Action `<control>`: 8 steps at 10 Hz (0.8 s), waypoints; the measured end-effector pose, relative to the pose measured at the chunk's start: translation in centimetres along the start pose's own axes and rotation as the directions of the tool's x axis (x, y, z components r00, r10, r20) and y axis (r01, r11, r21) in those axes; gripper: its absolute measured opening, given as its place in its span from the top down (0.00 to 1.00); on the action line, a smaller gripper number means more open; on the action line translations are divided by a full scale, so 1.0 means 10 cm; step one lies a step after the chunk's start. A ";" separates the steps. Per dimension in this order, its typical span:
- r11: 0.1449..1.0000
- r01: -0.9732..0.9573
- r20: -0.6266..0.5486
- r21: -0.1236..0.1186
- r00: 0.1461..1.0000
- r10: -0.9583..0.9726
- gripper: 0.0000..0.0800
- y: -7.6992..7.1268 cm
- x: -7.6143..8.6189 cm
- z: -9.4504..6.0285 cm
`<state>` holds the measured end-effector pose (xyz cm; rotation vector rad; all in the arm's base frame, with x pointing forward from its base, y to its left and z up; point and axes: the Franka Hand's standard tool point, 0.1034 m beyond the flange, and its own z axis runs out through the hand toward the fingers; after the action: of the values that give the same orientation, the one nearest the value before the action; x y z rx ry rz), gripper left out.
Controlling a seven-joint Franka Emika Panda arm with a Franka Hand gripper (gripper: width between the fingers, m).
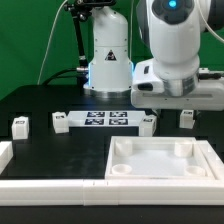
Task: Assemble one leg
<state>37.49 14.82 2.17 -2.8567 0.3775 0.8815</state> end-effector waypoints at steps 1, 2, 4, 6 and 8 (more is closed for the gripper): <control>1.000 0.005 0.109 -0.015 0.994 -0.003 0.19 -0.04 -0.08 0.00; 1.000 0.007 0.194 -0.022 0.981 -0.003 0.19 -0.06 -0.13 -0.02; 0.999 0.006 0.414 -0.034 0.910 0.008 0.19 -0.07 -0.26 0.00; 0.999 0.000 0.451 -0.046 0.892 0.021 0.19 -0.11 -0.25 0.13; 0.999 0.004 0.450 -0.044 0.893 0.016 0.19 -0.11 -0.24 0.13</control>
Offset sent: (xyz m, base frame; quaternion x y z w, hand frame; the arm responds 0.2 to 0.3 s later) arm -0.0095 0.0137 0.0135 0.0128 -0.3250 0.0208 0.9454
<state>35.14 16.60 2.52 -2.5688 0.3108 1.5228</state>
